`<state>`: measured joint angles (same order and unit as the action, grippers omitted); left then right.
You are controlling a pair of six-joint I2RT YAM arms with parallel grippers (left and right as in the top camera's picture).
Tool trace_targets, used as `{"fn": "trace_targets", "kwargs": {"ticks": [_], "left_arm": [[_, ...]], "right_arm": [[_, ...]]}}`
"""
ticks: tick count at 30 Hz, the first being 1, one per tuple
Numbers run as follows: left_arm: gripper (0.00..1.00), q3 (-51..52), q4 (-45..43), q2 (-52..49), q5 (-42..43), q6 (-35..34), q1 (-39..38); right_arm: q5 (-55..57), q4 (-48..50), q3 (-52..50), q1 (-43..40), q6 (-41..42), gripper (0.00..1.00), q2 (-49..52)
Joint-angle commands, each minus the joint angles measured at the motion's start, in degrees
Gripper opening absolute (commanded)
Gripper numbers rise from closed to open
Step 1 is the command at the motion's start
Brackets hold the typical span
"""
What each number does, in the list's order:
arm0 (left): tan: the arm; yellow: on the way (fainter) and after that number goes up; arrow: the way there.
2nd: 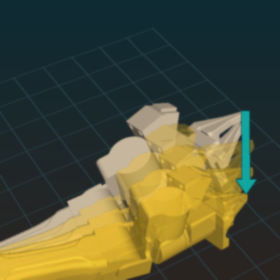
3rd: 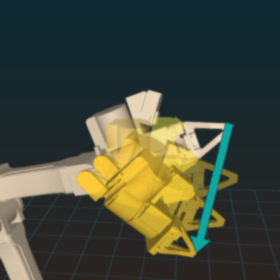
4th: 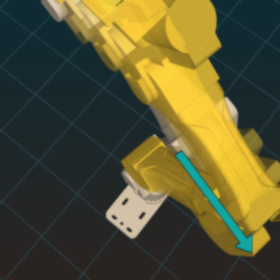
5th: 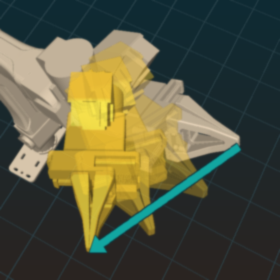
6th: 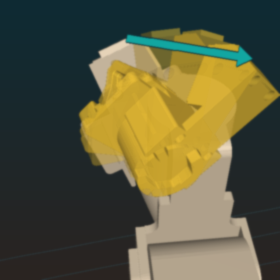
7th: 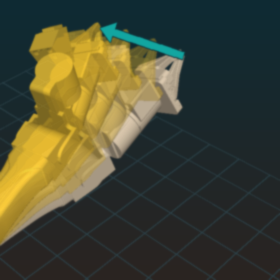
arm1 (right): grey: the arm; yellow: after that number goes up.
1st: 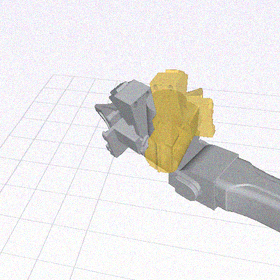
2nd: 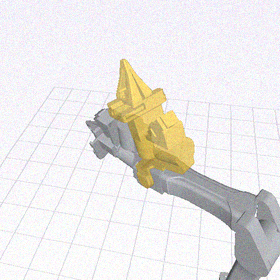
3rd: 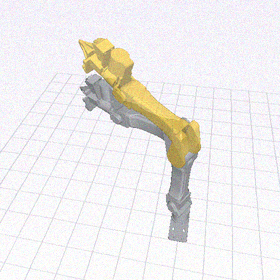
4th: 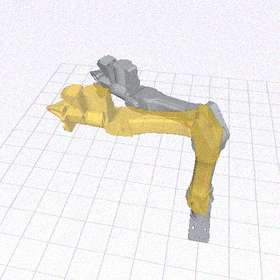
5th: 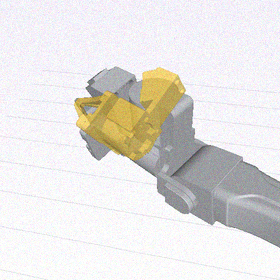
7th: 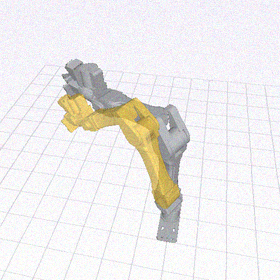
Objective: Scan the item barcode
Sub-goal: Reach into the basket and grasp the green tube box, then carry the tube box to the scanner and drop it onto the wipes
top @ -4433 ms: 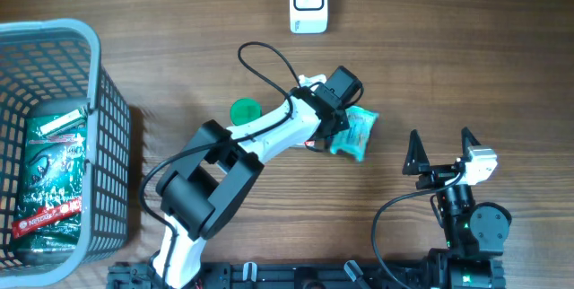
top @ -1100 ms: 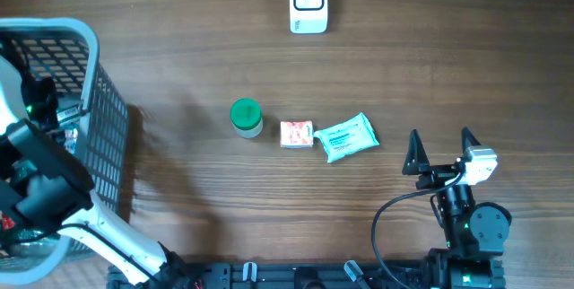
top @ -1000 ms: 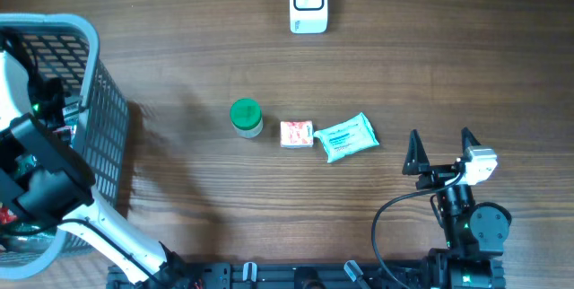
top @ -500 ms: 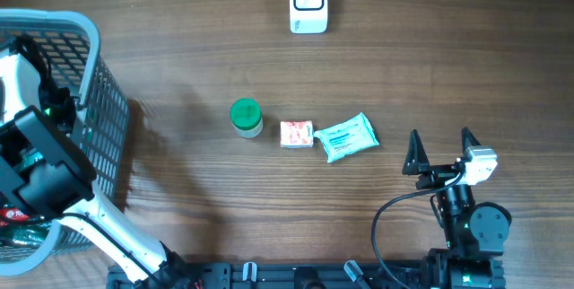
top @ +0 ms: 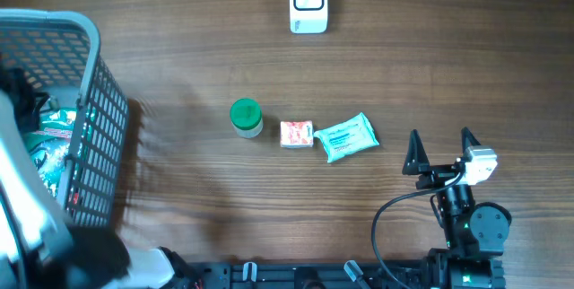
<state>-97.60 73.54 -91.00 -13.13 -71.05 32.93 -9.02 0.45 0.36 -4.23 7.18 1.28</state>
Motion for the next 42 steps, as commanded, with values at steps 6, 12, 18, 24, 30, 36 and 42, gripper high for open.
{"fn": "trace_targets", "kwargs": {"ticks": [6,12,18,24,30,36,42], "left_arm": [[0.18,-0.2,0.04,24.52,18.64,-1.49,-26.86],[0.19,-0.11,-3.74,7.13,4.28,-1.49,-65.83],[0.22,-0.11,-10.36,-14.75,5.14,-5.51,-76.28],[0.23,-0.11,-14.19,-27.82,8.79,-12.39,-78.2],[0.98,-0.17,-13.92,-29.29,9.03,-12.26,-78.01],[1.0,-9.62,-0.13,-20.31,-0.2,-6.88,-71.84],[1.0,-20.0,8.22,0.48,-29.57,2.05,-63.45]], "right_arm": [[-0.9,0.28,-0.07,-0.13,-1.05,1.0,-0.31],[-0.9,0.26,-0.07,-0.13,-1.03,1.0,-0.31],[-0.9,0.26,-0.07,-0.13,-1.03,1.0,-0.31],[-0.9,0.26,-0.07,-0.13,-1.03,1.0,-0.31],[-0.9,0.28,-0.07,-0.13,-1.03,1.0,-0.31],[-0.9,0.28,-0.07,-0.13,-1.01,1.0,-0.31],[-0.9,0.28,-0.07,-0.13,-1.03,1.0,-0.31]]}}
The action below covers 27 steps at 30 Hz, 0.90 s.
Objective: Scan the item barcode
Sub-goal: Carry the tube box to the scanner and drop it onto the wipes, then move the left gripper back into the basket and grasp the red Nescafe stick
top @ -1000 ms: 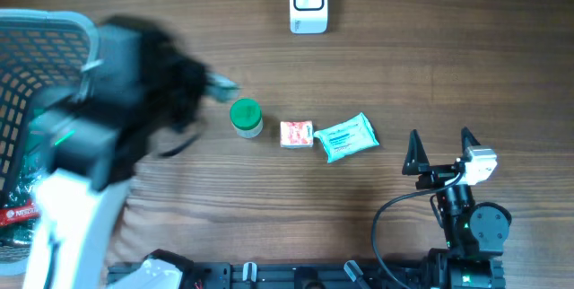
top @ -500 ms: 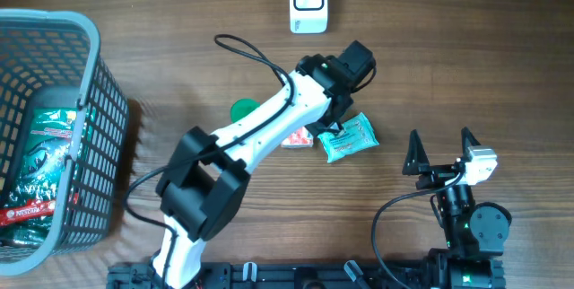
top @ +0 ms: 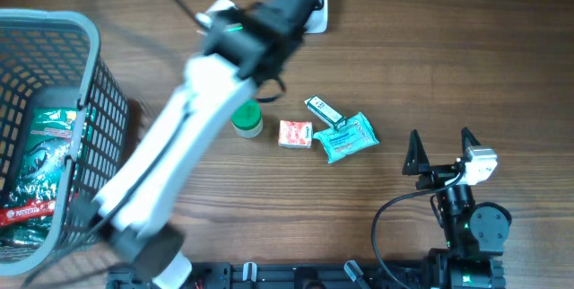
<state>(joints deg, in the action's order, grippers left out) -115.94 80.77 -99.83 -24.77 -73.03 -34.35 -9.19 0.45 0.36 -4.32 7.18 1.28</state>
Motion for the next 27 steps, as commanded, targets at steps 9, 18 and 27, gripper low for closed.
{"fn": "trace_targets", "kwargs": {"ticks": [9,18,27], "left_arm": [[1.0,0.24,13.18,19.08,-7.23,-10.34,50.8],[1.0,23.93,1.9,8.11,12.26,-0.85,81.44],[0.9,46.03,-15.82,3.06,7.56,16.83,81.83]], "right_arm": [[-0.72,0.28,-0.07,-0.04,-1.03,1.0,-0.31],[-0.72,0.26,-0.07,-0.04,-1.03,1.0,-0.31],[-0.72,0.28,-0.07,-0.04,-1.03,1.0,-0.31]]}}
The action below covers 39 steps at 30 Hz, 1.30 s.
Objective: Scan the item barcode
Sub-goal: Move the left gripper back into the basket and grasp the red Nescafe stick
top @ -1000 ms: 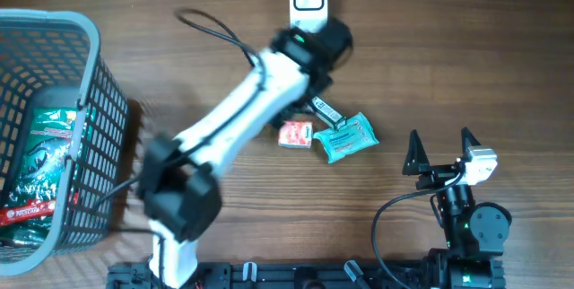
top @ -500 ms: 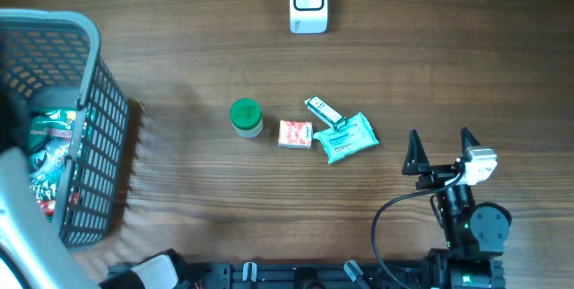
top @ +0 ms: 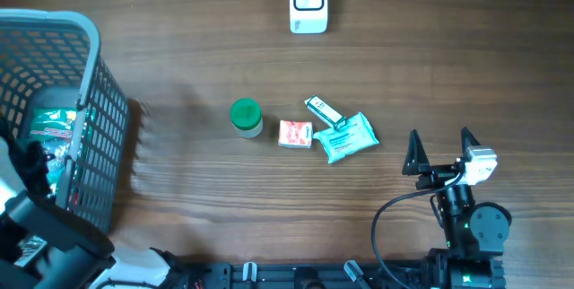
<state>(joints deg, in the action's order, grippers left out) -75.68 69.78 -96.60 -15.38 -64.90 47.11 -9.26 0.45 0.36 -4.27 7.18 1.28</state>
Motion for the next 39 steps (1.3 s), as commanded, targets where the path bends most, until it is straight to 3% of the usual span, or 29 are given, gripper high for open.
{"fn": "trace_targets", "kwargs": {"ticks": [1,5,9,12,15,19,21,23,34,39], "left_arm": [[0.89,8.98,-8.61,-0.17,-1.81,10.97,0.37],[0.94,14.23,-15.58,-0.17,-1.84,10.95,0.37],[0.88,16.83,-17.81,-0.17,-1.86,10.93,0.37],[0.59,17.86,-18.14,-0.17,-1.84,10.93,0.37],[0.49,17.94,-18.1,-0.17,-2.36,10.93,0.37],[0.74,17.55,-17.92,-0.15,-2.01,10.93,0.37],[1.0,15.06,-16.74,-0.07,-2.08,12.59,0.37],[1.0,12.74,-15.76,-0.04,-2.29,15.21,0.37],[1.0,12.09,-19.1,-0.07,-5.09,14.99,4.13],[1.0,15.85,-25.83,-0.09,-5.09,14.99,4.55]], "right_arm": [[-0.66,0.28,-0.07,-0.09,-1.03,1.0,-0.31],[-0.66,0.26,-0.07,-0.09,-1.03,1.0,-0.31],[-0.66,0.26,-0.07,-0.09,-1.05,1.0,-0.31],[-0.66,0.26,-0.07,-0.09,-1.03,1.0,-0.31],[-0.66,0.26,-0.07,-0.09,-1.05,1.0,-0.31],[-0.66,0.26,-0.07,-0.09,-1.01,1.0,-0.31],[-0.66,0.28,-0.07,-0.09,-1.03,1.0,-0.31],[-0.66,0.28,-0.07,-0.09,-1.03,1.0,-0.31],[-0.66,0.26,-0.07,-0.09,-1.03,1.0,-0.31],[-0.66,0.26,-0.07,-0.09,-1.03,1.0,-0.31]]}}
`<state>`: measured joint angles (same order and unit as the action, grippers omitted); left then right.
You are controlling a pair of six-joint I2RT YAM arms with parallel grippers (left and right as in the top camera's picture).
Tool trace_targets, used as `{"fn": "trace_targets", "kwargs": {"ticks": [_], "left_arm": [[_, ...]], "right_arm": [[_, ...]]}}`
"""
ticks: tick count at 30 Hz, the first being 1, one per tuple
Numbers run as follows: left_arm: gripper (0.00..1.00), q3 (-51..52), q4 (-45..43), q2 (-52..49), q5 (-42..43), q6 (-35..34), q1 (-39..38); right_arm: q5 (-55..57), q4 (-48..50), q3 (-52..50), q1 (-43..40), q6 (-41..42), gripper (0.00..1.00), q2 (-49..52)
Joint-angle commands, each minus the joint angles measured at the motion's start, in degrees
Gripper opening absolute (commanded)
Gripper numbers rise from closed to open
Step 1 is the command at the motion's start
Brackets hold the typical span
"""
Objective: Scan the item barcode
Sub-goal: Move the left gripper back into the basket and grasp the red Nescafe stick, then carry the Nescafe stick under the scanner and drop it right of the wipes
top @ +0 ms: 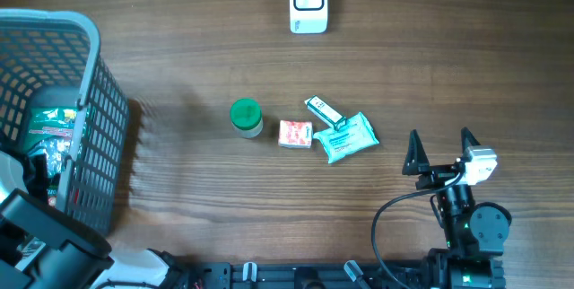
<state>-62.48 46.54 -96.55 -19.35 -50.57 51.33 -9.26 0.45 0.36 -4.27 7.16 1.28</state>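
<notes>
The white barcode scanner [308, 2] stands at the far edge of the table. In the middle lie a green-lidded jar [245, 117], a small red packet [296, 134], a slim white bar item [324, 110] and a teal wipes pack [346, 136]. My left arm [45, 235] reaches into the grey basket [90, 74] at the left. Its dark gripper [36, 170] is down among green packets [52, 127], and its fingers are not clear to see. My right gripper [441, 145] rests at the near right, open and holding nothing.
The basket's tall mesh wall [108, 145] stands between the left arm and the table items. The scanner's cable leaves at the far edge. The right arm's base [471, 226] sits at the front right.
The left arm has shifted slightly inside the basket, its gripper a little nearer the front. The table items, the scanner and the right arm have not moved.
First the left arm was in the basket, with the jar, red packet and wipes pack on the table. Then it stretched out near the scanner, and the white bar item lay beside the wipes pack. After that it was back in the basket, where it stays.
</notes>
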Motion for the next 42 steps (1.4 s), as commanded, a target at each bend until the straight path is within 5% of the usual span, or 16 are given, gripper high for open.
{"fn": "trace_targets", "kwargs": {"ticks": [1,4,6,10,11,19,23,25,31,35,37,39,41,42], "left_arm": [[1.0,3.87,-4.0,-0.13,-1.11,0.66,0.33],[0.99,7.96,-8.87,-0.13,-1.99,0.66,0.33],[0.83,10.32,-11.37,-0.13,-2.84,0.66,0.33],[0.13,11.72,-13.62,-0.11,-2.78,0.7,0.33],[0.04,11.41,-13.46,-0.11,-2.36,0.68,0.33],[0.04,-7.17,0.37,1.81,10.97,5.44,0.33],[0.2,-15.72,5.18,5.42,10.97,7.15,0.33],[0.04,-15.78,5.44,6.91,10.95,8.52,0.33],[0.04,-16.96,5.38,9.16,13.75,9.88,0.33],[0.04,-25.51,1.57,14.08,36.87,8.52,0.31],[0.04,-30.12,-6.84,17.73,65.66,-4.17,-1.2],[0.04,-30.32,-17.25,20.55,81.26,-10.49,-5.49],[0.04,-30.32,-19.69,23.52,85.57,-2.93,-15.5],[0.04,-30.32,-14.12,24.7,85.53,9.77,-23.37]], "right_arm": [[-0.66,0.26,-0.07,-0.09,-1.01,1.0,-0.31],[-0.66,0.26,-0.07,-0.09,-1.01,1.0,-0.31],[-0.66,0.26,-0.07,-0.09,-1.01,1.0,-0.31],[-0.66,0.26,-0.07,-0.09,-1.01,0.99,-0.31],[-0.66,0.28,-0.07,-0.09,-1.01,1.0,-0.31],[-0.66,0.26,-0.07,-0.09,-1.01,1.0,-0.31],[-0.66,0.28,-0.07,-0.09,-0.98,1.0,-0.31],[-0.66,0.26,-0.07,-0.09,-1.01,1.0,-0.31],[-0.66,0.26,-0.07,-0.09,-0.98,1.0,-0.31],[-0.66,0.28,-0.07,-0.09,-1.01,1.0,-0.31],[-0.66,0.28,-0.07,-0.09,-0.98,1.0,-0.31],[-0.66,0.26,-0.07,-0.09,-1.01,1.0,-0.31],[-0.66,0.26,-0.07,-0.09,-1.03,1.0,-0.31],[-0.66,0.26,-0.07,-0.09,-1.01,0.99,-0.31]]}}
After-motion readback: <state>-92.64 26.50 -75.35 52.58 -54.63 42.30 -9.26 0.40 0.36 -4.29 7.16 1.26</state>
